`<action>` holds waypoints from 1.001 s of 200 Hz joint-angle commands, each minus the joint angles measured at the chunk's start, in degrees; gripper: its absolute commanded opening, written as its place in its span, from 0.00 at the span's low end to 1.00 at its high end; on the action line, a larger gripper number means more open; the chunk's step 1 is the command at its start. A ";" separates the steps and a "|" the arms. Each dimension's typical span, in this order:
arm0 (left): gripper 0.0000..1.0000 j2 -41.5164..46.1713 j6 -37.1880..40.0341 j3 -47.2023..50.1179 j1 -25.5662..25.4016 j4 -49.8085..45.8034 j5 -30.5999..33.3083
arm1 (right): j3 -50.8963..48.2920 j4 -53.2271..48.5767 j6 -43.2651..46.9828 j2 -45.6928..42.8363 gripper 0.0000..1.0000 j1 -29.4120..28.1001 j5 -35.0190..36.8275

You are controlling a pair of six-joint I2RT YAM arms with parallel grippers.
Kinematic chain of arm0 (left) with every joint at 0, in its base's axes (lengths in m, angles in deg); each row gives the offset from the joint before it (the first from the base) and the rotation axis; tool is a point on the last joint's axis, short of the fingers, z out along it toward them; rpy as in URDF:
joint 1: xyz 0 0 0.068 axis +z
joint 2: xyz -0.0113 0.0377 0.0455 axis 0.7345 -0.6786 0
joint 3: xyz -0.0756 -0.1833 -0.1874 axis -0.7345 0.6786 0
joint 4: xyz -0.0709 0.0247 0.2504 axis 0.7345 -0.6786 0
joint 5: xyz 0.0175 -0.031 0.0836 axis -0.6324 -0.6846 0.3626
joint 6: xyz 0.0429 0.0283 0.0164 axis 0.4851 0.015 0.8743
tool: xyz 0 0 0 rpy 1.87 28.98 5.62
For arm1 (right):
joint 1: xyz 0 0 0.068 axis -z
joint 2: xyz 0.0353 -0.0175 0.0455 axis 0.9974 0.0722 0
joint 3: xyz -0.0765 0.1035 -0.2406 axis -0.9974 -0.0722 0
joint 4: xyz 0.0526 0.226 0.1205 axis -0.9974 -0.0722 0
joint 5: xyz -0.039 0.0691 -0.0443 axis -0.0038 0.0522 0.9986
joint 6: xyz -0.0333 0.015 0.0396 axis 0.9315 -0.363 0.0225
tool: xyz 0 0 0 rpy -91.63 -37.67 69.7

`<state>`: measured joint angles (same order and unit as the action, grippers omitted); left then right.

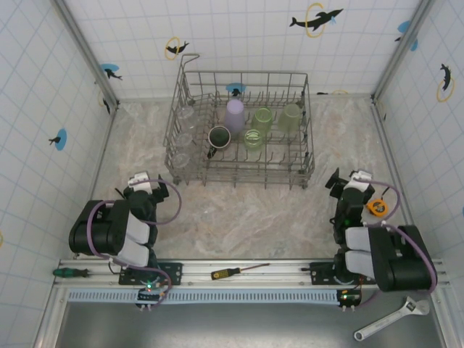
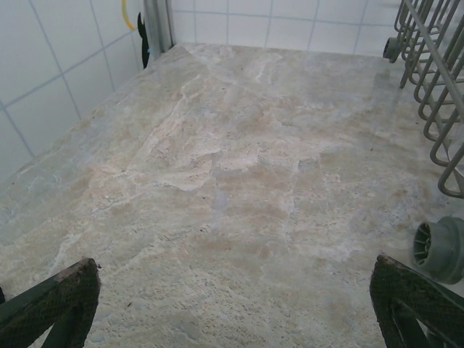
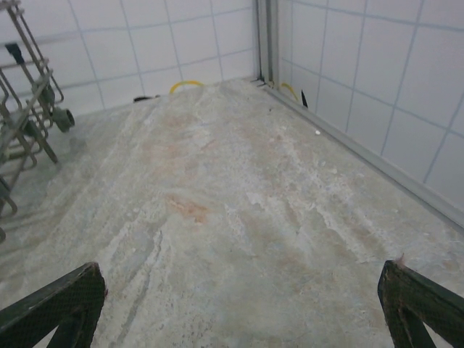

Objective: Load the cups into the dish rack

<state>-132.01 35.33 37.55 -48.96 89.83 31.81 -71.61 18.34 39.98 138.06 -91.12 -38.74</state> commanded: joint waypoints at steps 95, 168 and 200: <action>0.98 -0.17 -0.50 0.76 1.96 -0.53 -4.21 | -2.42 11.16 5.58 13.91 1.00 -1.96 -4.38; 0.98 -0.18 -0.42 0.78 2.04 -0.53 -4.27 | -1.88 11.14 3.14 14.50 1.00 0.87 -5.95; 0.98 -0.14 -0.40 0.81 2.05 -0.54 -4.26 | -1.68 10.39 3.20 14.29 1.00 0.86 -5.99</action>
<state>-132.01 35.29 37.55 -47.52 89.18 28.55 -71.68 28.35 43.59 153.04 -90.31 -44.90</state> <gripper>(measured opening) 0.975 0.996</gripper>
